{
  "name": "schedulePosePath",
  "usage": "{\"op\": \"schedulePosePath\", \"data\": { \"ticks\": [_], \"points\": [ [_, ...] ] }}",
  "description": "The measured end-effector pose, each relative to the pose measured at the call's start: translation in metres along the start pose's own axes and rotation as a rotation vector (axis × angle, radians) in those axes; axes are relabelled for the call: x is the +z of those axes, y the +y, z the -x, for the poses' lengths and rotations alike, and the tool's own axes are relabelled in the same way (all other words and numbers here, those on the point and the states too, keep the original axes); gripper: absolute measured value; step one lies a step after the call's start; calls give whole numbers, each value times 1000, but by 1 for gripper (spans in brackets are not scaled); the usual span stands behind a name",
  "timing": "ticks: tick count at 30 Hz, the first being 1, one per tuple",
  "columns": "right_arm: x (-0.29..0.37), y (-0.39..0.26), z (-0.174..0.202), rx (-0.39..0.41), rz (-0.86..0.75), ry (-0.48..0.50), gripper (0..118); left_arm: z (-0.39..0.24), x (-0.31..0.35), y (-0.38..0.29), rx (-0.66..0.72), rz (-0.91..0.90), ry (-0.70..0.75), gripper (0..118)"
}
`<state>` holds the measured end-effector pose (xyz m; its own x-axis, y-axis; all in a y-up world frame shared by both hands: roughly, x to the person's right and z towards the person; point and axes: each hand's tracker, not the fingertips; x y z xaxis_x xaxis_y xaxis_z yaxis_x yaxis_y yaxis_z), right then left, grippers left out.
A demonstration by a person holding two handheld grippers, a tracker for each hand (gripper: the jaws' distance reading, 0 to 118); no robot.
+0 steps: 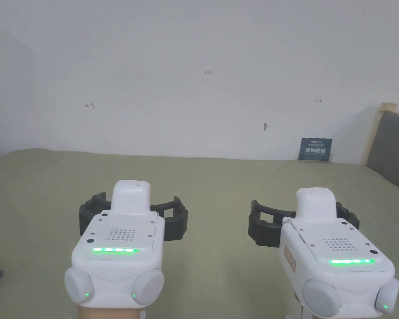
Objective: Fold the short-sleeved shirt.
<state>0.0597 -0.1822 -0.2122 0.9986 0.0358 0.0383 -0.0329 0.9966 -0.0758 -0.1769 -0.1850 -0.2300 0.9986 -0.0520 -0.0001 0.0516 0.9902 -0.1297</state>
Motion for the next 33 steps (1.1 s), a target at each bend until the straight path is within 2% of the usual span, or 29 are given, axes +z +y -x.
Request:
{"op": "schedulePosePath", "data": {
  "ticks": [9, 15, 18, 22, 25, 27, 31, 33],
  "points": [
    [1, 2, 0, -4, -7, -9, 118, 3, 1, 0, 5, 5, 1, 118],
    [2, 5, 9, 76, -31, -9, 118, 2, 1, 2, 7, 5, 0, 118],
    [2, 7, 11, 62, -37, -12, 118, 3, 2, 2, 13, 7, -4, 118],
    [-6, 11, 10, 40, 94, -48, 118, 3, 3, 2, 18, 30, -26, 118],
    [-4, 11, 4, 20, 71, 33, 118, 3, 3, 2, 18, 36, -22, 118],
    [-3, 11, 5, 33, 67, 15, 118, 3, 3, 2, 20, 39, -24, 118],
    [-14, 4, 15, 125, 193, -118, 118, 3, 4, 3, 16, 47, -27, 118],
    [-15, -1, 15, 121, 217, -113, 118, 3, 5, 4, 21, 50, -34, 118]
  ]
}}
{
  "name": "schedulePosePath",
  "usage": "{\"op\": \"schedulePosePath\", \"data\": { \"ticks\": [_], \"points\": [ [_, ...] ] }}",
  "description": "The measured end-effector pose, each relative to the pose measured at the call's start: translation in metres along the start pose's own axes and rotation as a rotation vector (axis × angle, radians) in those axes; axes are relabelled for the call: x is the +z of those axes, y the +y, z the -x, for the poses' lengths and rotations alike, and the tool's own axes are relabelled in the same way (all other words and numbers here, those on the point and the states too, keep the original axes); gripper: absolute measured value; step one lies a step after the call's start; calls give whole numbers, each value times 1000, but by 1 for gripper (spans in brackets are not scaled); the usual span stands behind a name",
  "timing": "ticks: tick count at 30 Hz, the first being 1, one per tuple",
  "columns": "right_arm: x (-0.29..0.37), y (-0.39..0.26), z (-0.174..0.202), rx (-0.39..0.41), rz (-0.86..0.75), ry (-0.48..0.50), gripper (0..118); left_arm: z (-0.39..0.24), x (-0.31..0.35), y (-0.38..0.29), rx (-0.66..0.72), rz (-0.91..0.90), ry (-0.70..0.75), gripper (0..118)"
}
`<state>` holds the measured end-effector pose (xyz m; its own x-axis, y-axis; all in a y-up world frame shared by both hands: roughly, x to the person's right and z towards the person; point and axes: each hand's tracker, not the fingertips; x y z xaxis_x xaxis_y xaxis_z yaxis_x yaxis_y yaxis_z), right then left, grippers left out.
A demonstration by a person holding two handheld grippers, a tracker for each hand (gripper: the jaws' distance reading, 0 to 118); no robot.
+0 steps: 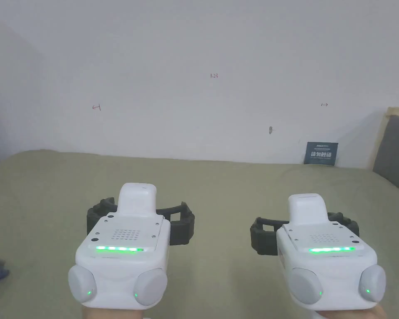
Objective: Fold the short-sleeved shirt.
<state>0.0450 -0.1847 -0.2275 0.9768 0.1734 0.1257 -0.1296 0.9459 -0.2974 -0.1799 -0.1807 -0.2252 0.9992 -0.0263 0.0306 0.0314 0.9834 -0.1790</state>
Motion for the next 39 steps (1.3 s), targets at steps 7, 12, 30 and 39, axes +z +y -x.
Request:
{"op": "schedulePosePath", "data": {
  "ticks": [7, 12, 30, 39],
  "points": [
    [6, 1, -15, -161, -49, 130, 118, 2, 2, 0, -7, 8, -6, 118],
    [9, 7, -14, -131, -85, 97, 118, 4, 3, 5, -4, -2, -8, 118],
    [10, 1, -9, -123, -131, 92, 118, 0, 1, 6, -5, 15, -30, 118],
    [9, 4, -8, -131, -67, 41, 118, 1, 1, 8, -7, 16, -28, 118]
  ]
}}
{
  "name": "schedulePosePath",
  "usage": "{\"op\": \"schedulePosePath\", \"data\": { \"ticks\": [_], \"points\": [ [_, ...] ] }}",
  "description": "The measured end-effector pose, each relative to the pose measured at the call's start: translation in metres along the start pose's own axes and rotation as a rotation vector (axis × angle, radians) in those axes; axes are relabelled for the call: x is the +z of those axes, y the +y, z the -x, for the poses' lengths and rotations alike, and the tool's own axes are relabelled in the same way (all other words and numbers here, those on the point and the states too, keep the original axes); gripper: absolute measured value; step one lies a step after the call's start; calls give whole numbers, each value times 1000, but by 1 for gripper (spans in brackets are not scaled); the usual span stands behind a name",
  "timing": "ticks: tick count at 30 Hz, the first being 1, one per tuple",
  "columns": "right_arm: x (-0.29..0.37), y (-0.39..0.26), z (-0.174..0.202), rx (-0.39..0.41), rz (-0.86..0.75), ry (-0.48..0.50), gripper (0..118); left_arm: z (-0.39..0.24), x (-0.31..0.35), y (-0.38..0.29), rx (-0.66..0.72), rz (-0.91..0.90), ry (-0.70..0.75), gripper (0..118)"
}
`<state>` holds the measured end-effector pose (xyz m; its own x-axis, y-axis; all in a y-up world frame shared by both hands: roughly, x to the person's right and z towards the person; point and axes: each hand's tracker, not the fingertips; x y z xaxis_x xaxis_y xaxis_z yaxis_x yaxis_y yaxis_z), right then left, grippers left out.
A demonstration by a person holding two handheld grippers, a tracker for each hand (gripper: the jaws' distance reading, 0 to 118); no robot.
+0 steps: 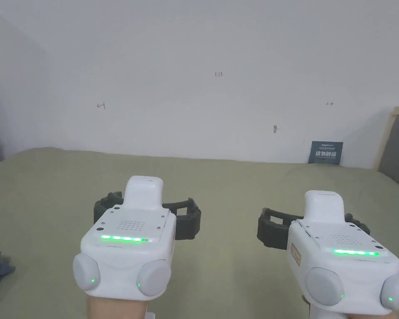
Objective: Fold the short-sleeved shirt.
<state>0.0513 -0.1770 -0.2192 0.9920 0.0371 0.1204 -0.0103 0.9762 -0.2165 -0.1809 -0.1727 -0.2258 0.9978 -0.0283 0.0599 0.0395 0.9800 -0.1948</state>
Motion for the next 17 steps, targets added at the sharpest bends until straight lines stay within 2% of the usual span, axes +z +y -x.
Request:
{"op": "schedulePosePath", "data": {
  "ticks": [2, 8, 17],
  "points": [
    [0, -3, 4, 32, -36, -39, 118, 1, 0, 1, 2, -1, -1, 118],
    [3, -2, 1, 0, -37, 4, 118, 1, 0, -1, -3, 3, 0, 118],
    [7, -1, 2, 43, -74, 13, 118, 2, 0, -2, 5, 4, 4, 118]
  ]
}}
